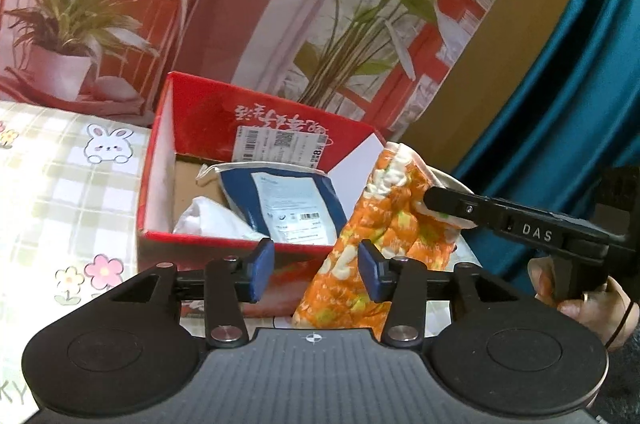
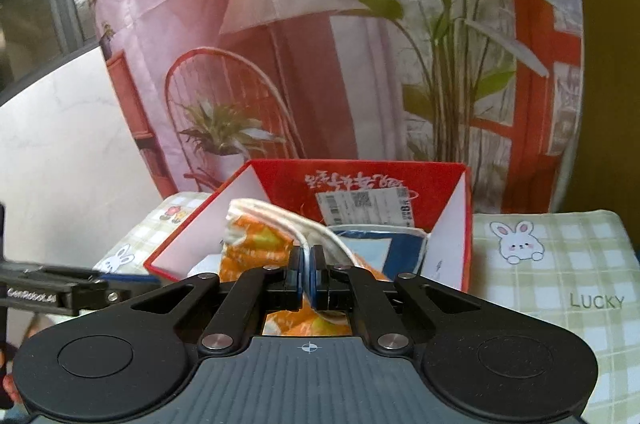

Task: Organize soft objects
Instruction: 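Lift the orange cloth with the left gripper toward the red box, then carry the orange floral cloth with the left gripper over the red box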

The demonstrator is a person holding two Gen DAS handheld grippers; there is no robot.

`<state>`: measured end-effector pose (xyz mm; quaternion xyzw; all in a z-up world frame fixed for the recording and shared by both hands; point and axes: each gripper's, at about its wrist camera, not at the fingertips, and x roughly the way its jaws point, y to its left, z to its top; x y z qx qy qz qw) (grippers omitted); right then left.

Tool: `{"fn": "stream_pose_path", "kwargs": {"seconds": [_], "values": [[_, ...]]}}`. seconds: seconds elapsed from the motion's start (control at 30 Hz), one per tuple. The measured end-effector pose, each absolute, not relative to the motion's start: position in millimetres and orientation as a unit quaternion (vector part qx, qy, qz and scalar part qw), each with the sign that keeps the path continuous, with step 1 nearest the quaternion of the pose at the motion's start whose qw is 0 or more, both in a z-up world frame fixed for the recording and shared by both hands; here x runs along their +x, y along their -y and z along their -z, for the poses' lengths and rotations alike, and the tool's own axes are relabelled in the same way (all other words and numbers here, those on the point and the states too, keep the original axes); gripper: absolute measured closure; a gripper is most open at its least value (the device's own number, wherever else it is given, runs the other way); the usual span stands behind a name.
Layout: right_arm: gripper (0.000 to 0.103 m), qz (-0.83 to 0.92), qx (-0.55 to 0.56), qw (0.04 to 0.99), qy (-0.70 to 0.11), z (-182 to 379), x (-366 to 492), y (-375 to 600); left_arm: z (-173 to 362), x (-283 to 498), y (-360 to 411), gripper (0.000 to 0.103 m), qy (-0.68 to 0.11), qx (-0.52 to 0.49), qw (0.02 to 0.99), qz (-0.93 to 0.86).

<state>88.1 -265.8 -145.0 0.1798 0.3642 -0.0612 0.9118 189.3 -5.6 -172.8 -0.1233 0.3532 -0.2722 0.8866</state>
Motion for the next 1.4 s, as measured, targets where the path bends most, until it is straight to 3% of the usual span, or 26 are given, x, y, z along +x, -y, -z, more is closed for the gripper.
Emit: {"fn": "stream_pose_path", "kwargs": {"seconds": [0.17, 0.33, 0.7, 0.73, 0.83, 0.93, 1.4], "values": [[0.066, 0.089, 0.155, 0.921, -0.347, 139.9, 76.8, 260.0, 171.2, 193.0, 18.5, 0.055, -0.353, -0.105, 0.886, 0.282], [0.055, 0.103, 0.148, 0.924, -0.338, 137.8, 53.6, 260.3, 170.8, 194.4, 33.2, 0.055, -0.350, -0.087, 0.884, 0.298], [0.067, 0.082, 0.161, 0.921, -0.345, 147.3, 60.8, 268.0, 174.2, 212.3, 73.7, 0.052, -0.344, -0.029, 0.867, 0.359], [0.068, 0.079, 0.163, 0.921, -0.345, 147.0, 61.9, 268.2, 175.5, 212.8, 75.9, 0.054, -0.344, -0.026, 0.867, 0.361], [0.068, 0.074, 0.161, 0.922, -0.345, 145.7, 65.8, 268.3, 176.7, 211.7, 78.1, 0.076, -0.343, -0.018, 0.871, 0.351], [0.068, 0.080, 0.162, 0.922, -0.343, 144.0, 65.9, 270.0, 177.4, 211.8, 72.5, 0.082, -0.346, -0.031, 0.871, 0.348], [0.066, 0.104, 0.173, 0.925, -0.321, 142.9, 30.0, 265.7, 178.4, 204.3, 58.0, 0.084, -0.354, -0.048, 0.872, 0.334]]}}
